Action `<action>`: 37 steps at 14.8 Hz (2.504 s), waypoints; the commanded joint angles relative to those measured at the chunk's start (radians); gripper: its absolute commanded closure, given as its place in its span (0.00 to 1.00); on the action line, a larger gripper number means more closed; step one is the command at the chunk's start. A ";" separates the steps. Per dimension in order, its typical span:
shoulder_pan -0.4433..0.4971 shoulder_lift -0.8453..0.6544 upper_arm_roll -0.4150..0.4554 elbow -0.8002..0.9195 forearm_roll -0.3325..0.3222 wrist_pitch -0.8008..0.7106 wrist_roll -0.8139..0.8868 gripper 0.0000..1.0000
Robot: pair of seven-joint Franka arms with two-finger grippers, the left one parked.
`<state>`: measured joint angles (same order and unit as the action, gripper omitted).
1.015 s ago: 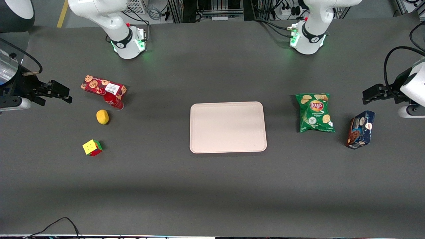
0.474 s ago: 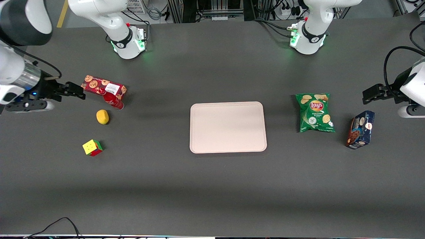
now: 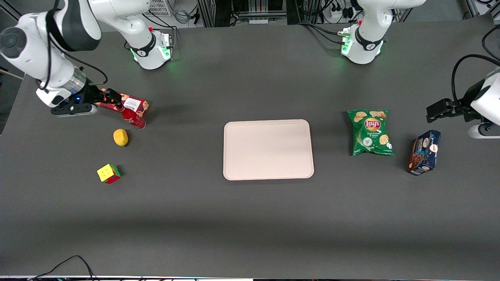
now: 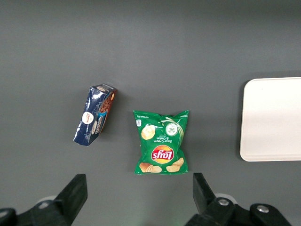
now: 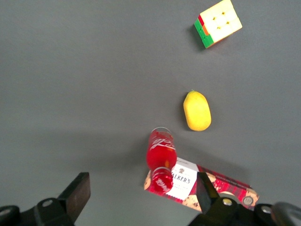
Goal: Place coke bottle on tray
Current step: 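Move the right gripper toward the red Coca-Cola bottle beside the snack box, then lower the open right gripper around the bottle and close on it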
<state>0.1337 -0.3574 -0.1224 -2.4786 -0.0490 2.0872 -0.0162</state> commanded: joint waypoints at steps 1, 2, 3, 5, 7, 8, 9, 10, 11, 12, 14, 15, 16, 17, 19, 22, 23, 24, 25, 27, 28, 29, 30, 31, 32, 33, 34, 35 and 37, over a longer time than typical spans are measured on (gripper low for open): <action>-0.005 -0.057 -0.002 -0.152 -0.040 0.147 -0.057 0.00; -0.015 -0.054 -0.006 -0.166 -0.040 0.168 -0.080 0.00; -0.023 -0.049 -0.005 -0.172 -0.040 0.171 -0.082 0.00; -0.023 -0.043 -0.005 -0.189 -0.040 0.191 -0.082 0.00; -0.025 -0.019 -0.006 -0.207 -0.040 0.230 -0.083 0.00; -0.025 -0.008 -0.006 -0.209 -0.040 0.235 -0.083 0.00; -0.026 -0.003 -0.006 -0.214 -0.040 0.241 -0.085 0.00; -0.026 0.000 -0.006 -0.220 -0.040 0.244 -0.093 0.00; -0.028 0.003 -0.006 -0.224 -0.040 0.251 -0.099 0.00; -0.037 0.006 -0.006 -0.224 -0.040 0.252 -0.099 0.00; -0.039 0.018 -0.006 -0.224 -0.040 0.252 -0.100 0.00; -0.039 0.023 -0.006 -0.229 -0.040 0.252 -0.100 0.00; -0.039 0.024 -0.008 -0.238 -0.040 0.261 -0.100 0.00; -0.040 0.025 -0.008 -0.243 -0.041 0.270 -0.103 0.00; -0.040 0.032 -0.008 -0.255 -0.041 0.287 -0.107 0.01; -0.040 0.038 -0.008 -0.255 -0.045 0.287 -0.110 0.11; -0.040 0.038 -0.008 -0.255 -0.046 0.287 -0.113 0.21; -0.040 0.043 -0.009 -0.253 -0.046 0.287 -0.120 0.29; -0.042 0.046 -0.009 -0.253 -0.046 0.287 -0.122 0.36; -0.049 0.048 -0.008 -0.255 -0.046 0.287 -0.122 0.52; -0.049 0.049 -0.008 -0.253 -0.046 0.286 -0.122 0.60; -0.049 0.049 -0.008 -0.253 -0.046 0.286 -0.122 0.68; -0.049 0.051 -0.008 -0.253 -0.046 0.286 -0.122 0.75; -0.049 0.052 -0.008 -0.253 -0.046 0.284 -0.122 0.82; -0.049 0.052 -0.008 -0.253 -0.046 0.283 -0.122 0.87; -0.049 0.052 -0.008 -0.253 -0.046 0.283 -0.122 0.94; -0.049 0.052 -0.008 -0.253 -0.046 0.281 -0.122 1.00; -0.049 0.052 -0.008 -0.252 -0.046 0.278 -0.120 1.00; -0.048 0.048 -0.006 -0.240 -0.046 0.257 -0.119 1.00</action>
<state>0.0918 -0.3153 -0.1280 -2.7290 -0.0849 2.3559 -0.1116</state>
